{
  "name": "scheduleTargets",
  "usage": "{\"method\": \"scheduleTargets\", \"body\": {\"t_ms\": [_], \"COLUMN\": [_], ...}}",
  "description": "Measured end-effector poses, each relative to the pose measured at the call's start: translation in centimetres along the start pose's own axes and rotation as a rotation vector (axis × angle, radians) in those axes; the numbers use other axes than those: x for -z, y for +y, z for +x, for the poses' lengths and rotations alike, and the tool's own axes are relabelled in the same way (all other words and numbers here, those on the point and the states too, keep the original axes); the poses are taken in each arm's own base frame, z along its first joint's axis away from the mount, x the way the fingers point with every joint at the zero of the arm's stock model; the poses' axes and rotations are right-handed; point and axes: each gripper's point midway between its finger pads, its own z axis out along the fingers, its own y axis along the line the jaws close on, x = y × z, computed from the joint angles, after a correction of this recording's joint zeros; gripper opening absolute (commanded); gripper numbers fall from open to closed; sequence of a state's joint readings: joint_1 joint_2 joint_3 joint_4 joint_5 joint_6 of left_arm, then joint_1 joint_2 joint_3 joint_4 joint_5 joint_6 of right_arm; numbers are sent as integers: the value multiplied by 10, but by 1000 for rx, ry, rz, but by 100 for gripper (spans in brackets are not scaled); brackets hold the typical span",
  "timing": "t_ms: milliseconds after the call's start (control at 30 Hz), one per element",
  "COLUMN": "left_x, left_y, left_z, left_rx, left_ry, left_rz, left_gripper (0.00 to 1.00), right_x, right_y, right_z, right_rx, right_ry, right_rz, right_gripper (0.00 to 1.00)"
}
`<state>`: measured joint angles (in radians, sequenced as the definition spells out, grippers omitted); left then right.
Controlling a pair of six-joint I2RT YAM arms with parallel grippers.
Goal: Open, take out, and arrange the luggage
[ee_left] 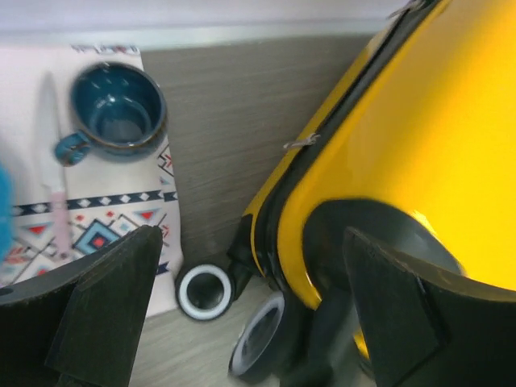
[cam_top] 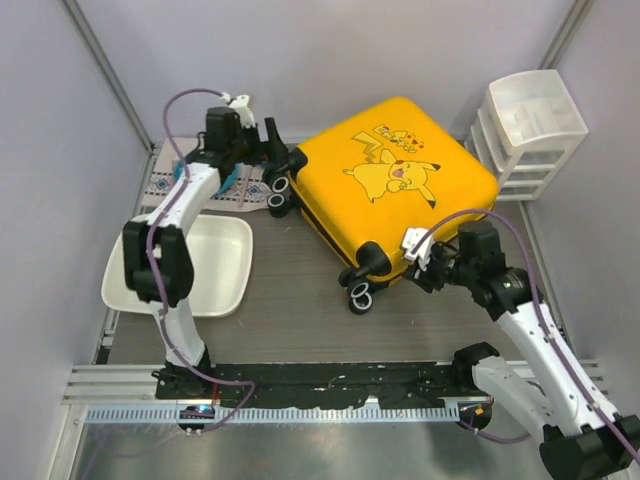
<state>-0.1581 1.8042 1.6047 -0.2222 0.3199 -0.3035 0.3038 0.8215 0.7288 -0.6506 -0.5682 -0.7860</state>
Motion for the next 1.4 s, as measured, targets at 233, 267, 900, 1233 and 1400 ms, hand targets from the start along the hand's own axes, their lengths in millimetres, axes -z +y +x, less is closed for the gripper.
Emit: {"method": "scheduleTargets", "body": {"t_ms": [233,267,900,1233,1400], "left_x": [-29,-13,12,-54,-82], "left_y": [27,34,-28,-17,-12], "left_z": [48,51,153,123,110], "left_rx": [139,143,33,-63,-140], "left_ry": [-1,0,348,371,363], "left_rz": [-97,-129,-123,-108,-58], "left_gripper": [97,93,59,74,78], "right_x": [70,75,159,150,136], "right_y": [-34,-32,-201,-243,-244], "right_z": [-45,-43,63,129,130], "right_rx": [33,16,-820,-1111,-1159], "right_ry": [-45,-35,96,-61,-113], "right_rz": [270,289,880,668,589], "right_gripper": [42,42,59,71,71]}}
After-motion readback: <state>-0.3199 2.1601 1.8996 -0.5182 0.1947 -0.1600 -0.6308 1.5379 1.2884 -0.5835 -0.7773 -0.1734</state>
